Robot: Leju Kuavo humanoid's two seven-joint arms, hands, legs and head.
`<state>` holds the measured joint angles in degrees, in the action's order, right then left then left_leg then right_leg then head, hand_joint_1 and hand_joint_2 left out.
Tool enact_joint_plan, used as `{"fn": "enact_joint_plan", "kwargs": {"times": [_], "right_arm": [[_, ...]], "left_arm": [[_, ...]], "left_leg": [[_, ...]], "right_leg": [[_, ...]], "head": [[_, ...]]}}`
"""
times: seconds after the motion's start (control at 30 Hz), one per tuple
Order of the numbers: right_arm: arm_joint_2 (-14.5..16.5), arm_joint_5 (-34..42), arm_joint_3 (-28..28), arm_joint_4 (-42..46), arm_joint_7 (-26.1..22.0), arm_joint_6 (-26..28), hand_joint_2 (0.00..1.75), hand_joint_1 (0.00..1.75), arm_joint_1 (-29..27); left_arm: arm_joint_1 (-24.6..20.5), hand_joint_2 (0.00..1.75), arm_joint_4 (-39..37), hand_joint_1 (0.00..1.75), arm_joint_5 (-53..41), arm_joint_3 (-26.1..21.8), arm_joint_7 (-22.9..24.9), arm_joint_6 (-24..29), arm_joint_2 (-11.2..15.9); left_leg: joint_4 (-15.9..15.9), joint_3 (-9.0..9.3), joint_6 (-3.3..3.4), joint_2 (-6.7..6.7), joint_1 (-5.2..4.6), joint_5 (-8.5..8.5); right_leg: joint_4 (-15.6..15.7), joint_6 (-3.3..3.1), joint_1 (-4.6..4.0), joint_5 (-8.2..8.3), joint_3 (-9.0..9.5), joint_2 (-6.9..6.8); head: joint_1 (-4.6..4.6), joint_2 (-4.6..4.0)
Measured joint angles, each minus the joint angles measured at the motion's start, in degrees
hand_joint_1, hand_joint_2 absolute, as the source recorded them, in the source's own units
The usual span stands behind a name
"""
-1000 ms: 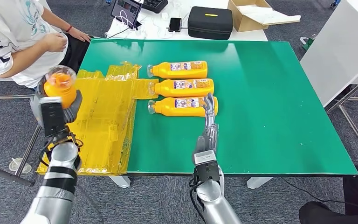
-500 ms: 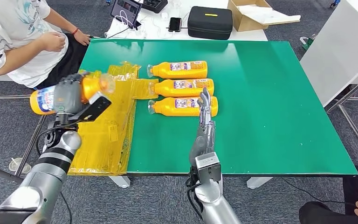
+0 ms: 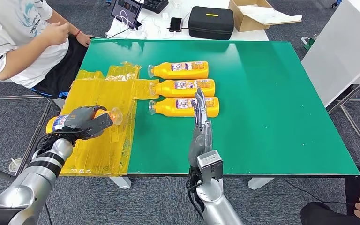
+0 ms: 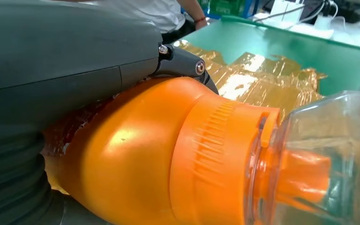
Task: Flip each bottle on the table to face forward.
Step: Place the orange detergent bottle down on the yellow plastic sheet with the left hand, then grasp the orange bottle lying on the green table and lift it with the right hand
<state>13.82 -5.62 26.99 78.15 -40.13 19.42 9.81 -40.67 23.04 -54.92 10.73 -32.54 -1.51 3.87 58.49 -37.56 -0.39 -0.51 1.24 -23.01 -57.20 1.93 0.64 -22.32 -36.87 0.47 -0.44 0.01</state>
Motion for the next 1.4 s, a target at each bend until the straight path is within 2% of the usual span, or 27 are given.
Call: {"fn": "enact_joint_plan", "kwargs": {"times": [0.17,0.2,0.23,0.33,0.37,0.43,0.73,0.87,1.23,1.4], "right_arm": [[0.22,0.84,-0.1,-1.04,0.0,-1.36,0.0,0.0,0.17],[0.27,0.9,-0.14,-1.26,0.0,-1.49,0.0,0.0,0.2],[0.3,0.92,-0.17,-1.47,0.0,-1.57,0.0,0.0,0.22],[0.33,1.07,-0.27,-2.04,0.0,-1.81,0.0,0.0,0.3],[0.37,1.21,-0.31,-2.25,0.0,-1.97,0.0,0.0,0.34],[0.52,1.71,-0.44,-2.8,0.0,-2.42,0.0,0.0,0.47],[1.73,3.9,-2.45,-6.94,0.0,-4.44,0.0,0.0,1.75],[2.27,4.36,-3.45,-8.81,0.0,-4.65,0.0,0.0,2.39],[3.14,5.09,-4.82,-11.65,0.0,-4.71,0.0,0.0,2.87],[3.29,5.8,-5.45,-12.65,0.0,-5.13,0.0,0.0,3.02]], "left_arm": [[-0.52,1.75,-0.97,1.75,-0.79,0.44,0.12,-2.3,0.56],[-0.53,1.75,-1.08,1.7,-0.86,0.56,0.15,-2.52,0.62],[-0.53,1.75,-1.19,1.42,-0.87,0.69,0.15,-2.71,0.67],[-0.53,1.75,-1.5,0.28,-0.74,1.02,-0.08,-3.46,0.83],[-0.5,1.75,-1.58,0.13,-0.78,1.13,-0.26,-3.81,0.87],[-0.21,1.75,-1.76,0.03,-1.11,1.51,-0.71,-4.41,0.92],[1.29,1.75,-2.14,0.0,-1.4,4.54,-4.34,-8.72,1.38],[1.4,0.0,-2.14,0.0,0.51,5.17,-6.21,-11.32,1.74],[1.81,0.0,-1.63,0.0,6.08,5.72,-7.76,-16.82,2.45],[2.32,0.0,0.53,0.0,13.16,6.56,-7.76,-23.32,3.72]], "left_leg": [[0.0,0.02,0.0,0.0,0.0,0.0],[0.0,0.02,0.0,0.0,0.0,0.0],[0.0,0.03,0.0,0.0,0.0,0.0],[-0.01,0.04,0.0,0.01,0.0,0.0],[-0.01,0.04,0.0,0.01,0.0,0.0],[-0.01,0.04,0.0,0.01,0.0,0.0],[-0.01,0.03,0.0,-0.01,-0.01,0.0],[-0.01,0.12,0.0,-0.04,0.0,0.0],[-0.03,0.37,0.0,-0.08,-0.01,0.01],[-0.03,0.43,0.0,-0.08,0.0,0.01]], "right_leg": [[0.0,0.0,0.0,0.0,0.01,0.0],[0.0,0.0,0.0,0.0,0.01,0.0],[0.0,0.0,0.0,0.0,0.01,0.0],[-0.01,0.0,-0.01,0.0,0.02,0.01],[-0.01,0.0,-0.01,0.0,0.02,0.01],[-0.01,0.0,-0.01,0.0,0.02,0.01],[0.0,0.0,0.01,0.0,0.05,0.0],[0.0,-0.01,0.0,-0.01,0.15,-0.02],[0.0,-0.02,0.0,-0.02,0.44,-0.07],[0.0,-0.02,-0.01,-0.02,0.5,-0.08]], "head": [[0.0,-0.01],[-0.01,-0.01],[-0.01,-0.01],[-0.02,-0.01],[-0.02,0.0],[-0.02,0.0],[-0.01,-0.01],[-0.02,0.01],[-0.01,-0.01],[-0.01,0.0]]}}
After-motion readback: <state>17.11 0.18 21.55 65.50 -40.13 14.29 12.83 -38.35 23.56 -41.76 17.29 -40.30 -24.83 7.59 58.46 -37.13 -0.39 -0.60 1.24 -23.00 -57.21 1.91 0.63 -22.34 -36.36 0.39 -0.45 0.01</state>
